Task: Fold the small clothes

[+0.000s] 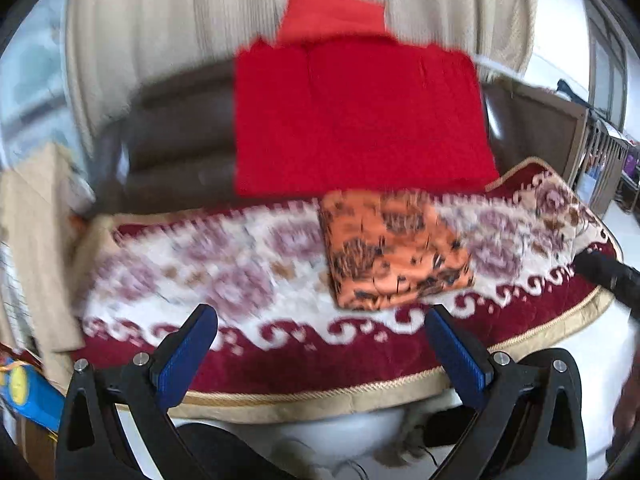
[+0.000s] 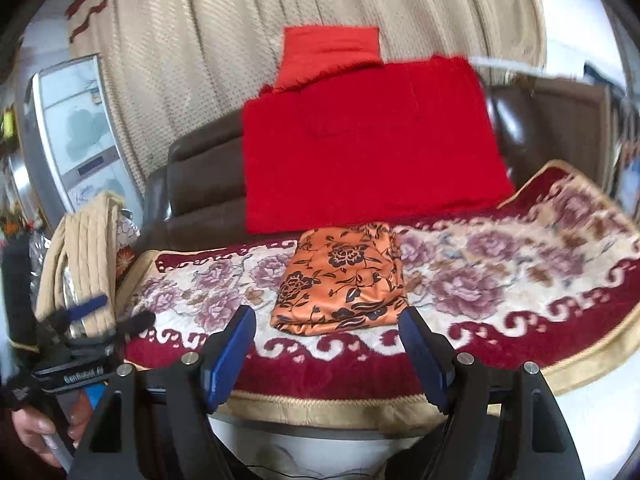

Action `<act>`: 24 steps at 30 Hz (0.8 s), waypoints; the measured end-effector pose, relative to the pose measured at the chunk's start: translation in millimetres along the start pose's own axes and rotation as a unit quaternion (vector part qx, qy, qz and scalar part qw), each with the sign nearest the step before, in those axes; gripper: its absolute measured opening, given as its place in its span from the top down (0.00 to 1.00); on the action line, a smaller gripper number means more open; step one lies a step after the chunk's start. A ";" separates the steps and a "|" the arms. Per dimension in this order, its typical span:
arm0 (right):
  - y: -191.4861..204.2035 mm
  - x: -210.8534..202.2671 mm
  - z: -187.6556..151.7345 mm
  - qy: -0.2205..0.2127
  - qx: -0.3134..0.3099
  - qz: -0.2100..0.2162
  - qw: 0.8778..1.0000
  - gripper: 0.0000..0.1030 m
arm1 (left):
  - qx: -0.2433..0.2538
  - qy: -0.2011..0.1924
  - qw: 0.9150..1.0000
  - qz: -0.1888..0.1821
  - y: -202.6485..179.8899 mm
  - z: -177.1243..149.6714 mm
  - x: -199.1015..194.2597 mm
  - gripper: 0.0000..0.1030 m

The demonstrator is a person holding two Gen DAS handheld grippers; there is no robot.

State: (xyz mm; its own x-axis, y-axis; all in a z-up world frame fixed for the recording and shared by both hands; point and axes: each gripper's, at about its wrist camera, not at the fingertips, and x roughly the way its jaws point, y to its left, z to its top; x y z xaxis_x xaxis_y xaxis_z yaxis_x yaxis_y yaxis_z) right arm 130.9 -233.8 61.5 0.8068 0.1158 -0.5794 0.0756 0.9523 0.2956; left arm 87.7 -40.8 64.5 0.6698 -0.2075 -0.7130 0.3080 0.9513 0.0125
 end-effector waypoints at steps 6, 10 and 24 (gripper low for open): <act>-86.5 121.6 22.0 0.070 0.124 0.057 0.988 0.24 | -0.041 0.097 0.993 -0.053 27.9 11.2 118.6 0.00; -127.6 193.9 29.4 0.097 0.193 0.090 0.972 0.24 | -0.068 0.136 0.983 -0.105 35.3 27.5 180.1 0.00; -159.1 317.6 22.6 0.176 0.258 0.150 0.938 0.23 | -0.129 0.225 0.932 -0.253 15.4 38.0 312.9 0.00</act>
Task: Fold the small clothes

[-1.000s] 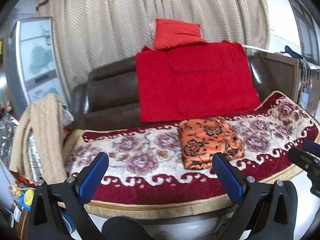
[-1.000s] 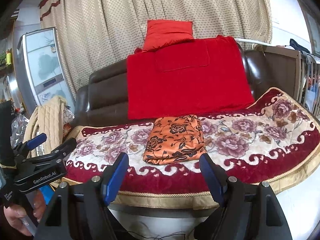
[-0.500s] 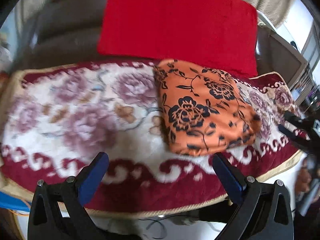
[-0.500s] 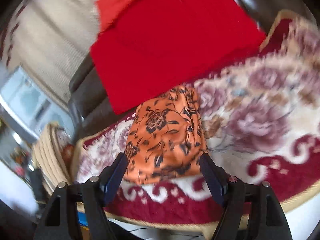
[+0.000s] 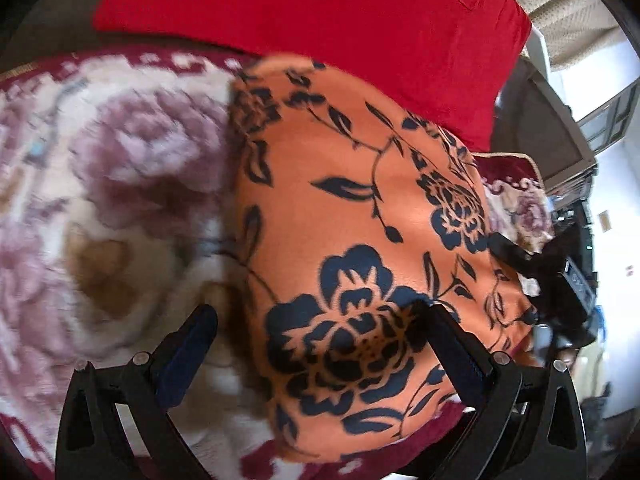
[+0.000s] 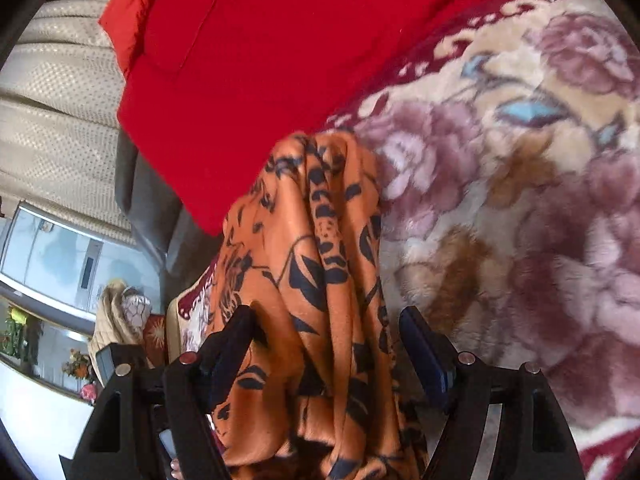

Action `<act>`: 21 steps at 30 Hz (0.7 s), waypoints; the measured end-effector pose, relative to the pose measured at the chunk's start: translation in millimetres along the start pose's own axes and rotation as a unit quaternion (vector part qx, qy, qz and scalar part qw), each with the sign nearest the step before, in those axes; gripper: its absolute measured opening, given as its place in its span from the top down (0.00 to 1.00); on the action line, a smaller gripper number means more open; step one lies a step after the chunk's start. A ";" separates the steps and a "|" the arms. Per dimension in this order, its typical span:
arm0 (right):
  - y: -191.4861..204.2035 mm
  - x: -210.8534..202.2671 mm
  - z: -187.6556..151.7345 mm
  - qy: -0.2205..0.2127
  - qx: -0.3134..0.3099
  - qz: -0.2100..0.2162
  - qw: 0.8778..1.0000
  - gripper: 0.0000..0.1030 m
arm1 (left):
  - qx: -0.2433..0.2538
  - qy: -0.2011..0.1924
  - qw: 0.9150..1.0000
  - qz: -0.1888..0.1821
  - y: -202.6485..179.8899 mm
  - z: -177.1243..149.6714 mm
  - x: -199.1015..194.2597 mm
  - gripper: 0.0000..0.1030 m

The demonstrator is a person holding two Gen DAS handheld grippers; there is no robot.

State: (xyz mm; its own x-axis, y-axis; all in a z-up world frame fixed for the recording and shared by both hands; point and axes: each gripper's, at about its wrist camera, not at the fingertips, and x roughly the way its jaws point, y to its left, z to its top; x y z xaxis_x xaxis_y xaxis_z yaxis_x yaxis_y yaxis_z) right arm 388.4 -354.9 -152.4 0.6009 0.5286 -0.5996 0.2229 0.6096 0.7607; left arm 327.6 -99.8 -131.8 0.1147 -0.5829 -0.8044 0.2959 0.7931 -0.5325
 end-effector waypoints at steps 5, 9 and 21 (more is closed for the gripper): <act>22.9 9.2 -10.5 -0.004 -0.068 -0.024 0.997 0.30 | -0.023 0.000 0.999 -0.027 -1.5 -2.1 6.4 0.17; 41.3 7.1 -18.0 -0.021 -0.110 -0.030 0.993 0.53 | 0.002 -0.015 1.000 -0.008 -17.2 -2.6 -1.7 0.44; 122.9 -19.8 -66.0 -0.099 -0.209 0.004 0.973 0.58 | 0.059 -0.089 0.994 0.039 -44.5 -16.4 -82.5 0.55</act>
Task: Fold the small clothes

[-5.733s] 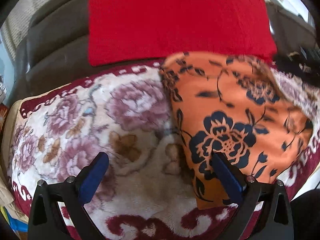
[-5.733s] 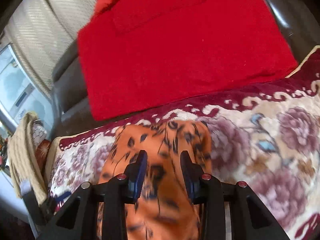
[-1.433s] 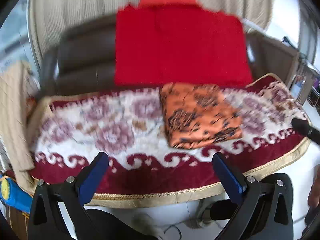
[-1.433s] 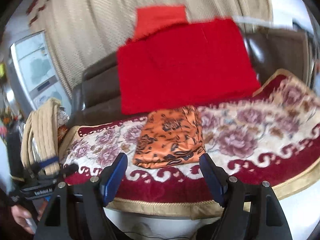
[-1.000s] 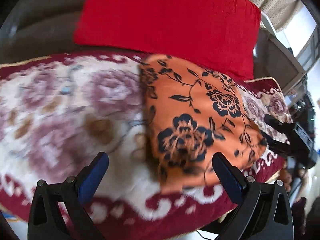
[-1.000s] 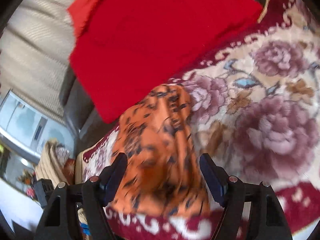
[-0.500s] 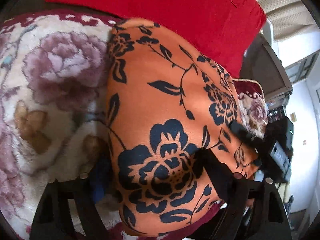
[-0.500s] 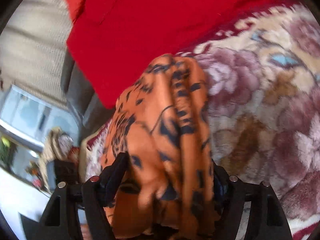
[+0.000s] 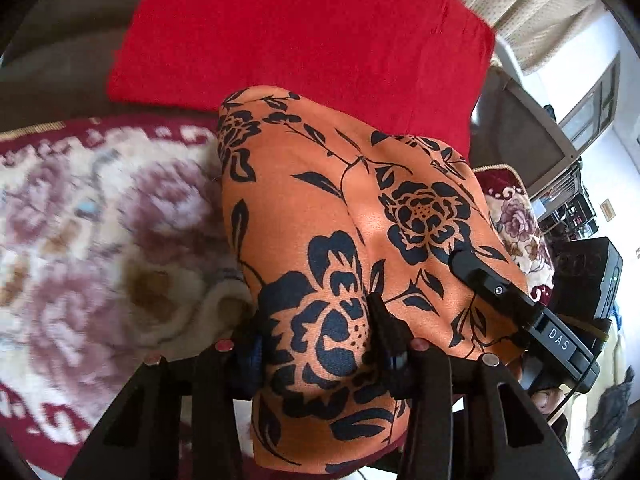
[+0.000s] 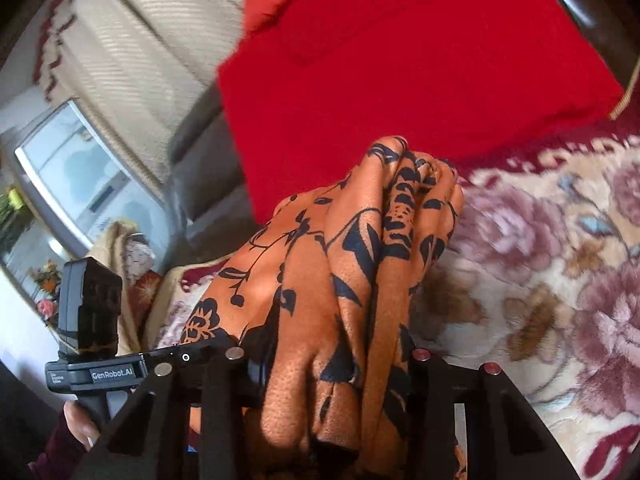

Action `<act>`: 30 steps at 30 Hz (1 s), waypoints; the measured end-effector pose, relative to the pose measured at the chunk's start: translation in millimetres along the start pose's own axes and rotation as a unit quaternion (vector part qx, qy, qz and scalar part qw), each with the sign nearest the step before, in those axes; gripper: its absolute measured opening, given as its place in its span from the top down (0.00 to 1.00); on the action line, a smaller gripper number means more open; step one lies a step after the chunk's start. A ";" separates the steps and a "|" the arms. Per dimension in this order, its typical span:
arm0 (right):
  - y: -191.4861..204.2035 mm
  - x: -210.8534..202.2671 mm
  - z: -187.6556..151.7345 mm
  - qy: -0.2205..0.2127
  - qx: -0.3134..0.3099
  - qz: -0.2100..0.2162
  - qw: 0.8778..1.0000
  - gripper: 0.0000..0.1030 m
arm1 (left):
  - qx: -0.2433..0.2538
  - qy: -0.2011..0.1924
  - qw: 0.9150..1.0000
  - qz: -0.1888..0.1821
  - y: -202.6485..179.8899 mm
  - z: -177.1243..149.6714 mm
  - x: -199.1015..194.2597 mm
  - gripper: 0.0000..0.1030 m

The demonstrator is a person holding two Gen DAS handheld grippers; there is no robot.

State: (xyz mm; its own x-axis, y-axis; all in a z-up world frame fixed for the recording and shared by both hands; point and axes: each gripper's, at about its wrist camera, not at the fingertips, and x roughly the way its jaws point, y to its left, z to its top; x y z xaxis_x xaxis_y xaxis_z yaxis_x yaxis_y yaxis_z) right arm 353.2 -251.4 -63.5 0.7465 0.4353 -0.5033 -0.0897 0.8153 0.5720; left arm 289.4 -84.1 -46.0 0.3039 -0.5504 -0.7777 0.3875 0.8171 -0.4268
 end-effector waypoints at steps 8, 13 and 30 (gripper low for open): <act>45.6 0.7 -27.9 -0.020 -0.020 0.023 0.999 0.58 | 0.017 -0.042 0.998 0.039 8.6 -21.5 -38.8 0.55; 35.7 23.1 -60.0 0.014 -0.016 0.000 1.000 0.58 | 0.006 -0.016 0.998 0.053 30.7 -47.6 -24.5 0.55; 68.7 -67.3 -60.3 0.000 -0.031 -0.121 0.992 0.42 | 0.045 -0.141 0.959 0.242 -6.8 -77.0 -110.4 0.19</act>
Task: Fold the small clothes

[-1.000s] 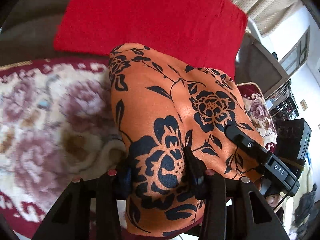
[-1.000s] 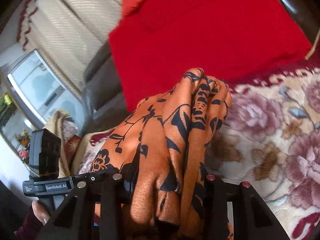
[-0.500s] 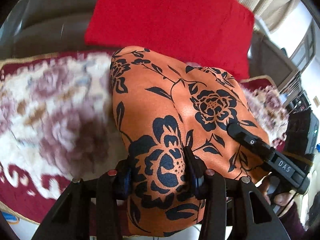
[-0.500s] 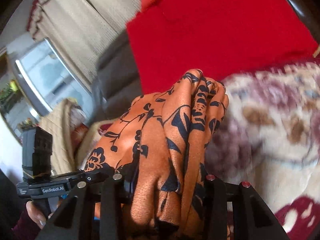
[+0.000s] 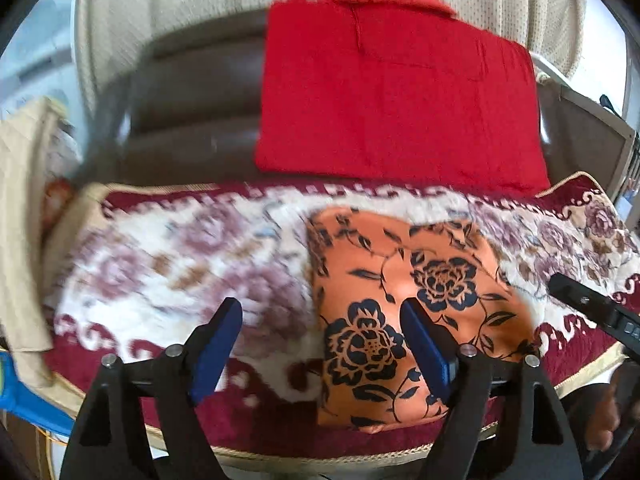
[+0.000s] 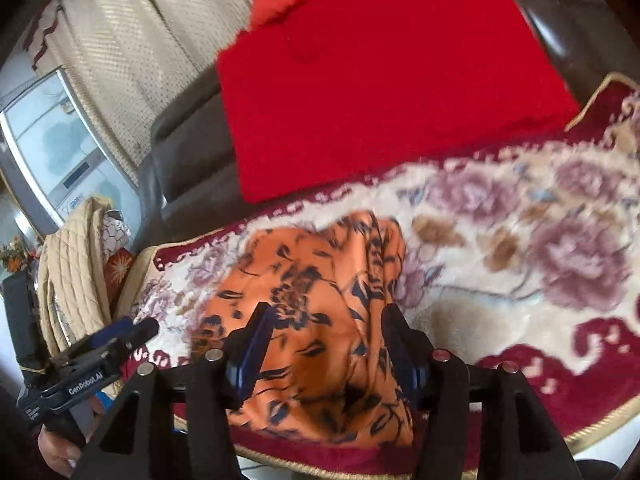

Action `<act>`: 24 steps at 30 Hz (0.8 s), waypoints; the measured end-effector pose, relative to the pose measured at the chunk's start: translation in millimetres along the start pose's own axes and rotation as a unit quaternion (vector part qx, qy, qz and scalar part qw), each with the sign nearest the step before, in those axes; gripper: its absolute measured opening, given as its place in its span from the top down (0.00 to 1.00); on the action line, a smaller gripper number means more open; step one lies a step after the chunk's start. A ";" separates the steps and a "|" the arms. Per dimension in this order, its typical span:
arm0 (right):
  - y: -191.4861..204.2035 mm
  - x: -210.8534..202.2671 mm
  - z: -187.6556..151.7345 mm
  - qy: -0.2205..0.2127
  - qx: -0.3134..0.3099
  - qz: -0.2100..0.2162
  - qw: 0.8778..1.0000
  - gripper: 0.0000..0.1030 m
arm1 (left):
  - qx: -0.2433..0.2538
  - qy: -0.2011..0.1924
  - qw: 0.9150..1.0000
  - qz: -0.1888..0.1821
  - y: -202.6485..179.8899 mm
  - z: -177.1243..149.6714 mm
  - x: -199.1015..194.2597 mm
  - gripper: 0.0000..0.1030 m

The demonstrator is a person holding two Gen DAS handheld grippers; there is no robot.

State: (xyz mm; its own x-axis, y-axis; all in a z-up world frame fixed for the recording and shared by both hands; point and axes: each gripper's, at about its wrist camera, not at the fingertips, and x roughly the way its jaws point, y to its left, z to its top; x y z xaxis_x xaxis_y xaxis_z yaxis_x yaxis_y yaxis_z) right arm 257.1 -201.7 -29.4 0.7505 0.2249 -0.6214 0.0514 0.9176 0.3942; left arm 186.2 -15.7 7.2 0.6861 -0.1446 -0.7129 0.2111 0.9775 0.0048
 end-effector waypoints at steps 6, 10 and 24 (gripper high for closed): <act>51.2 -48.9 -1.9 -0.023 -0.045 -0.014 0.999 0.42 | 0.017 -0.017 0.998 0.051 -4.3 -10.3 -43.1 0.15; 73.5 -73.8 -12.5 -0.028 -0.063 -0.019 0.997 0.42 | 0.014 -0.030 0.996 0.079 -4.4 -18.4 -71.1 0.15; 94.7 -113.8 -72.3 -0.005 -0.061 -0.046 0.997 0.37 | -0.009 -0.030 0.997 0.075 0.0 -68.0 -135.8 0.14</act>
State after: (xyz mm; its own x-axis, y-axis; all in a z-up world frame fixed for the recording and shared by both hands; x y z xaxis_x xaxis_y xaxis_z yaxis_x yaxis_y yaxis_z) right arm 128.9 -116.7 29.7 0.7523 0.1356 -0.6447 0.0403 0.9673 0.2505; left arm 45.7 14.4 56.3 0.7491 -0.0047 -0.6625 0.0908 0.9913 0.0957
